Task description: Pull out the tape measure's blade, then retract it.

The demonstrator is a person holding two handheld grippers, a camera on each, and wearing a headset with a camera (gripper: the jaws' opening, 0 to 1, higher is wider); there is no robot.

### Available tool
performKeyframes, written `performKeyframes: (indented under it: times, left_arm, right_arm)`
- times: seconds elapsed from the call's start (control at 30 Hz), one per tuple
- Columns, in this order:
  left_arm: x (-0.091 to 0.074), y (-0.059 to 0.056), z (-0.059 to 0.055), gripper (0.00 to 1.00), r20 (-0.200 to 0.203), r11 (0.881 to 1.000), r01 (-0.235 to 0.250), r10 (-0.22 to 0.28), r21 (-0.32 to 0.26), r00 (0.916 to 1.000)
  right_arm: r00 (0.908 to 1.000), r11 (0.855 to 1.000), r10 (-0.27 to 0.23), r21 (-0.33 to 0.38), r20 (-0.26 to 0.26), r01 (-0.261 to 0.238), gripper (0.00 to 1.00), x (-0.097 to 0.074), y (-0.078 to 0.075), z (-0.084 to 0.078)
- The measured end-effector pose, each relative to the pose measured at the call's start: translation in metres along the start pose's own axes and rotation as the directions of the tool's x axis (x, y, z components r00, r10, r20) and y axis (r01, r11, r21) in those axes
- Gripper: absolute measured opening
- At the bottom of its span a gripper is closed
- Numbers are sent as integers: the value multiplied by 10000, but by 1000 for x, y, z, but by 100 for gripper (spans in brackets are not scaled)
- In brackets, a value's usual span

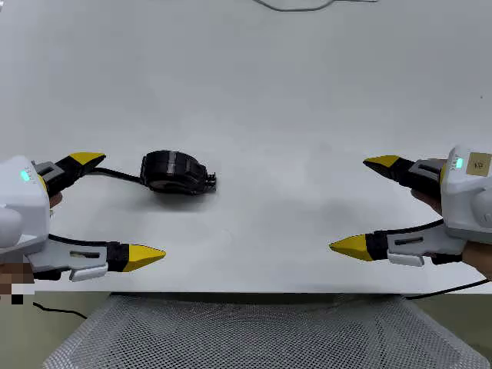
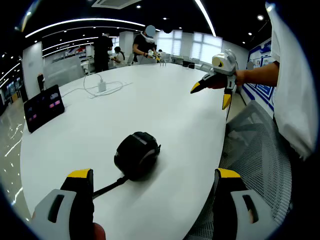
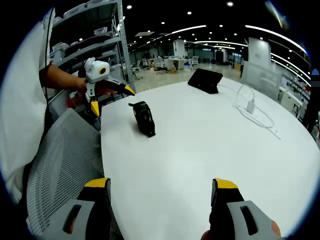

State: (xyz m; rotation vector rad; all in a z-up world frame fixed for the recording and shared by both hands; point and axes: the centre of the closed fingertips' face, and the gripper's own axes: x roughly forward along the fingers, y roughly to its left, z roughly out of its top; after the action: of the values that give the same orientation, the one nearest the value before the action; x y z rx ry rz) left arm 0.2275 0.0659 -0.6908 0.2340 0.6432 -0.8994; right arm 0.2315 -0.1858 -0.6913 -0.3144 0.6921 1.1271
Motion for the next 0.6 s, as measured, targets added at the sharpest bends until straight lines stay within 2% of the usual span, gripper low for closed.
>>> performKeyframes:
  times: [0.43, 0.6]
  left_arm:
    - [0, 2, -2, 98, -32, 9999, -101, 101, -77, 9999]
    - [-1, 5, -7, 97, -245, 9997, -244, 242, -59, 9994]
  right_arm:
    - [9999, 9998, -97, -145, 62, 98, 85, 0, -1, 1]
    - [10000, 9999, -62, -110, -37, 62, 84, 0, 0, 0]
